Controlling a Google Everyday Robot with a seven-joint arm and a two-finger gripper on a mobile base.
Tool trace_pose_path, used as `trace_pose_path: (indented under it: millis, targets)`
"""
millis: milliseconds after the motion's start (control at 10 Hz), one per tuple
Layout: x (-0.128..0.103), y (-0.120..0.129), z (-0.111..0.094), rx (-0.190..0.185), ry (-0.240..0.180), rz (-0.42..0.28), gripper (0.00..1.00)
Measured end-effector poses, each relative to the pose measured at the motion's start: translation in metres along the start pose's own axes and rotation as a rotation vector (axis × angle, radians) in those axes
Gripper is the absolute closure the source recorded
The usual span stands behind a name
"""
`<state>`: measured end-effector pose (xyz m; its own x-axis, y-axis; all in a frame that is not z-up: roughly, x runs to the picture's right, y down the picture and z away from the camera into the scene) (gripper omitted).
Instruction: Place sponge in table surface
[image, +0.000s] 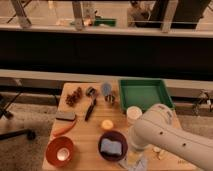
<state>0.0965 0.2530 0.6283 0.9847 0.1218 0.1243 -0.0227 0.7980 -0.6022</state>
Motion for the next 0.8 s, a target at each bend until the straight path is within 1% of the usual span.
trace_pose_path:
  millis: [100,400,600,800]
  targets:
    - [-0.009,0.000,0.005,-0.005,0.002,-0.015,0.20]
    - [-0.027,0.002,0.015,-0.019,0.010,-0.048,0.20]
    - [-0.034,0.004,0.021,-0.025,0.019,-0.065,0.20]
    - [-0.036,0.006,0.025,-0.032,0.030,-0.074,0.22]
